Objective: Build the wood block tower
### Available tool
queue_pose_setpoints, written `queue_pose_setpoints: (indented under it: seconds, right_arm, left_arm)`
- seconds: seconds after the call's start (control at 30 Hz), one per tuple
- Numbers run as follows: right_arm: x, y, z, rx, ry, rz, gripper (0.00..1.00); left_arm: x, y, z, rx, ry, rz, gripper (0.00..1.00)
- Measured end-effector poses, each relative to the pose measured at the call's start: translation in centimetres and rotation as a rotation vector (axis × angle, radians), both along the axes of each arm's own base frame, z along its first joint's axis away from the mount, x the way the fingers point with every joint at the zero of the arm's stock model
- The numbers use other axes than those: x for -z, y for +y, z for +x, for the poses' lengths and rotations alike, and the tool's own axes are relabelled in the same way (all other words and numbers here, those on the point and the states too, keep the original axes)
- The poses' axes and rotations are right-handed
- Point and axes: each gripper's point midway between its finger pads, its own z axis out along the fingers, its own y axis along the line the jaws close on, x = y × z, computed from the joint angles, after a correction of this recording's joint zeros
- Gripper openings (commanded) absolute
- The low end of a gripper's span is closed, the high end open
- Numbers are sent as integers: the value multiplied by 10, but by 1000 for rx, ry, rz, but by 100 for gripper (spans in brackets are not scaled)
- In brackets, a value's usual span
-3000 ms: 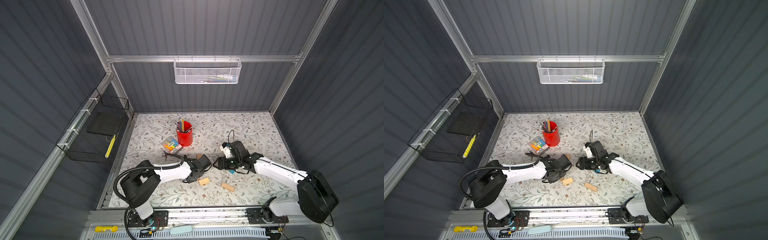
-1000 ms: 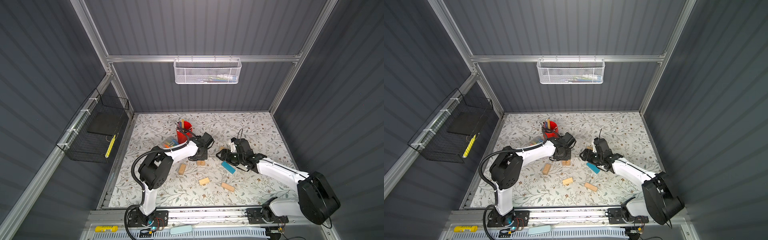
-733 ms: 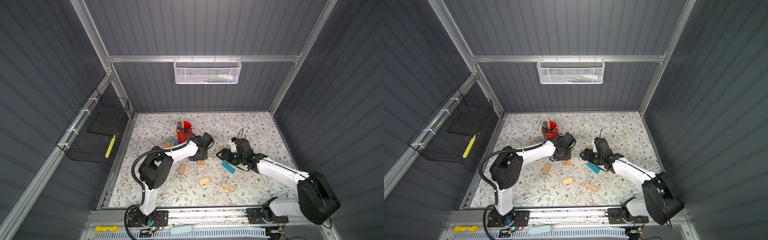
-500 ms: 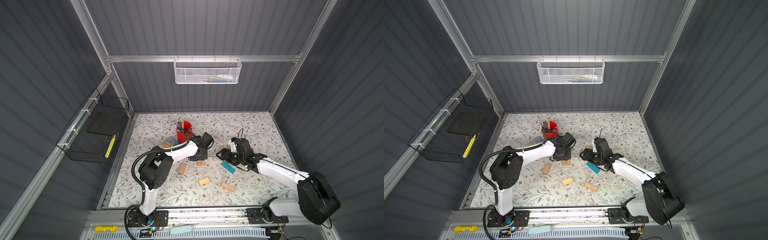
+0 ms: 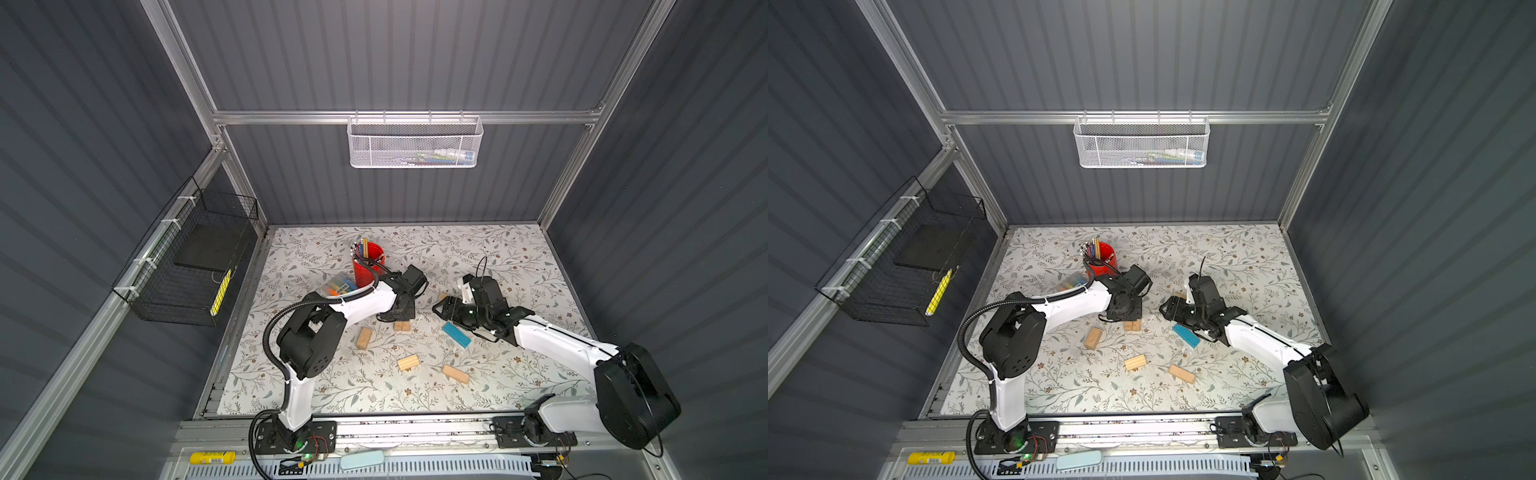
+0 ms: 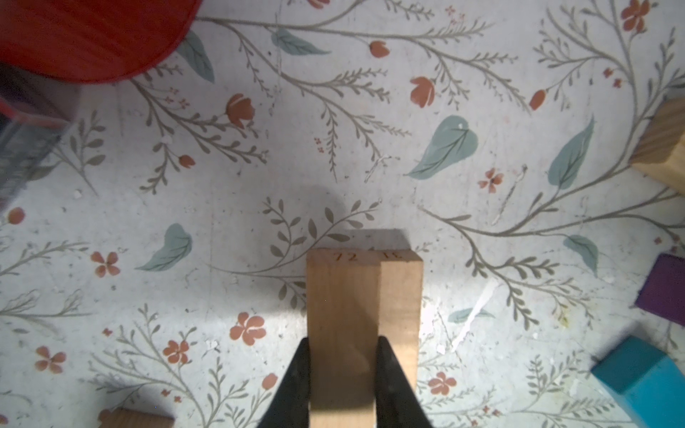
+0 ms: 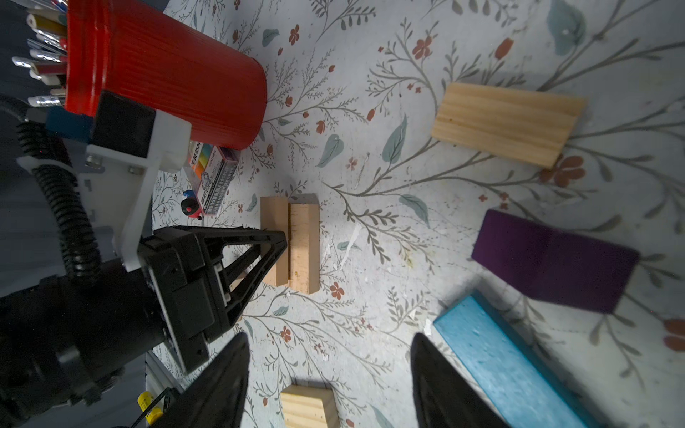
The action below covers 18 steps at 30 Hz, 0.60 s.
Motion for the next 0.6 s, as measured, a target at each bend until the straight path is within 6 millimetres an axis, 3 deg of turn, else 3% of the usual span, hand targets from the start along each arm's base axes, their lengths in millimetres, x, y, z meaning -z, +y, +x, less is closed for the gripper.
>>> queue_pose_setpoints:
  seconds: [0.6]
  right_arm:
    - [-1,1,0,-5,-1,7,69]
  left_arm:
    - [1,2,-2,0,7,8,16]
